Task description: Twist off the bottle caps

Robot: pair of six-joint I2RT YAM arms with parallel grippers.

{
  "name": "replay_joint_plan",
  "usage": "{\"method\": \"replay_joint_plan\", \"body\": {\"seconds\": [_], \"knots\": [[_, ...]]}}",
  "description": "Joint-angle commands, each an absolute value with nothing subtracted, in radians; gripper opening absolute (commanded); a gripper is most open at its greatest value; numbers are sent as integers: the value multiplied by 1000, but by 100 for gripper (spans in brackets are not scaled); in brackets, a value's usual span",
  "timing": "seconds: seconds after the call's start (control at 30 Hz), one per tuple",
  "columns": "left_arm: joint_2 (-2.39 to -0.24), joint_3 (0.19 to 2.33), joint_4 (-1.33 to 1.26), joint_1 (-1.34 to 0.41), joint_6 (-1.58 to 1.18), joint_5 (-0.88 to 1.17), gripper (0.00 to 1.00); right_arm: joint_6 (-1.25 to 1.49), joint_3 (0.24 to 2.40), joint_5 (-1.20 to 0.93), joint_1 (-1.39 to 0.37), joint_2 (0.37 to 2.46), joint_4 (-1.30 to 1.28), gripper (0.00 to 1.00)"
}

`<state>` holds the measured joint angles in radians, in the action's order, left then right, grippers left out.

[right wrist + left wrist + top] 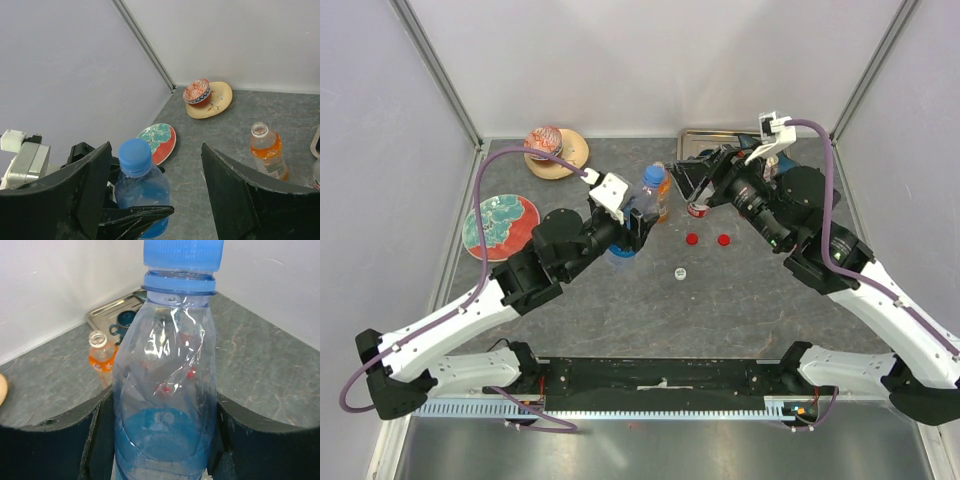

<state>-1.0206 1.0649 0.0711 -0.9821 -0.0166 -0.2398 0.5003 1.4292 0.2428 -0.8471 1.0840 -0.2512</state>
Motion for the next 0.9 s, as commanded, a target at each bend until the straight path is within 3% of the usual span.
{"method": "replay_joint_plan", "body": {"seconds": [0.0, 0.4, 0.6, 0.77, 0.87], "knots": [[-1026, 1072, 40, -992, 41, -373, 55, 528, 1448, 253, -851, 1103, -186, 79], [-1043, 1081, 38, -997, 46, -356, 56, 529, 1470, 215, -868, 1212, -160, 77], [-1046, 1077, 38, -999, 45, -347, 56, 525, 1460, 210, -868, 1226, -153, 68], [-1049, 1077, 35, -999, 45, -345, 56, 526, 1442, 189, -868, 1224, -147, 48], [-1046, 1077, 26, -999, 48, -353, 56, 534, 1437, 170, -868, 1226, -155, 28]]}}
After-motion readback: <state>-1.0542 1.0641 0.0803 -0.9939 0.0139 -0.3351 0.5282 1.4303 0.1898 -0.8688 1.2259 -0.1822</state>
